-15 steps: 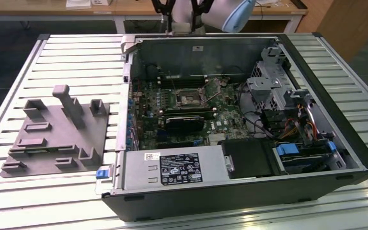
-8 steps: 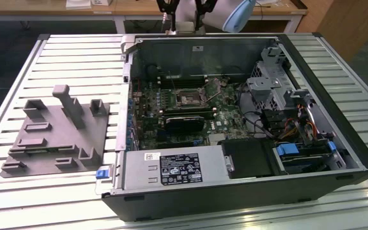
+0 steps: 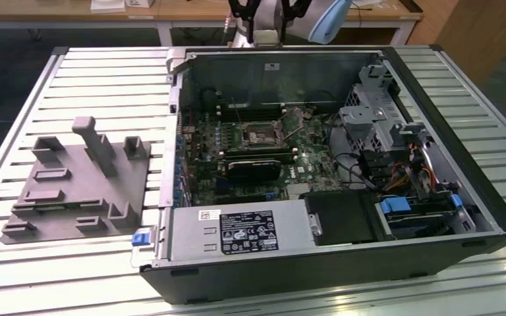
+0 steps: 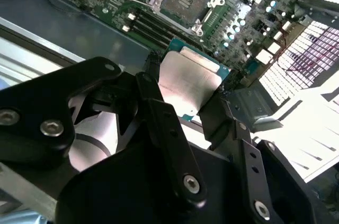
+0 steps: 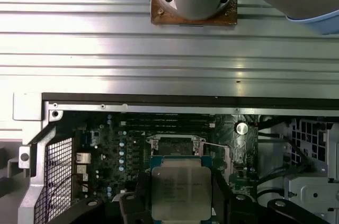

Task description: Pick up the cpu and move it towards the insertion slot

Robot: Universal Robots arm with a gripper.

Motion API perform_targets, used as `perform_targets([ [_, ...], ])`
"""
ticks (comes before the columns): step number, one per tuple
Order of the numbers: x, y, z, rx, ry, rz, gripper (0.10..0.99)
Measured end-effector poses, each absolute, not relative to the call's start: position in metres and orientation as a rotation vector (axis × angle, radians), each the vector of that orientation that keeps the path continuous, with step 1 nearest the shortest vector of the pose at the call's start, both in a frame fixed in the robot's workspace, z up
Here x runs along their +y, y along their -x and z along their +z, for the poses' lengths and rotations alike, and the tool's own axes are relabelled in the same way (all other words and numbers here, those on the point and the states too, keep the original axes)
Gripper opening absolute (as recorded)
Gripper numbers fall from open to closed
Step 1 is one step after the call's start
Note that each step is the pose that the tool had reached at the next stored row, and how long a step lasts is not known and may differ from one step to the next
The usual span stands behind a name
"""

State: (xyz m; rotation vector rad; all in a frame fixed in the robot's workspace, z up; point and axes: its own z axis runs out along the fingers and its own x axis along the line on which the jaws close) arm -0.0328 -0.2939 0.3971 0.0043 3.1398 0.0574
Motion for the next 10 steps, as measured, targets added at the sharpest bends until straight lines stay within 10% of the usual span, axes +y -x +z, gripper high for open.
perform_targets([
  [10, -0.2939, 0.0253, 0.3968, 3.139, -0.005, 0.057, 0.545],
])
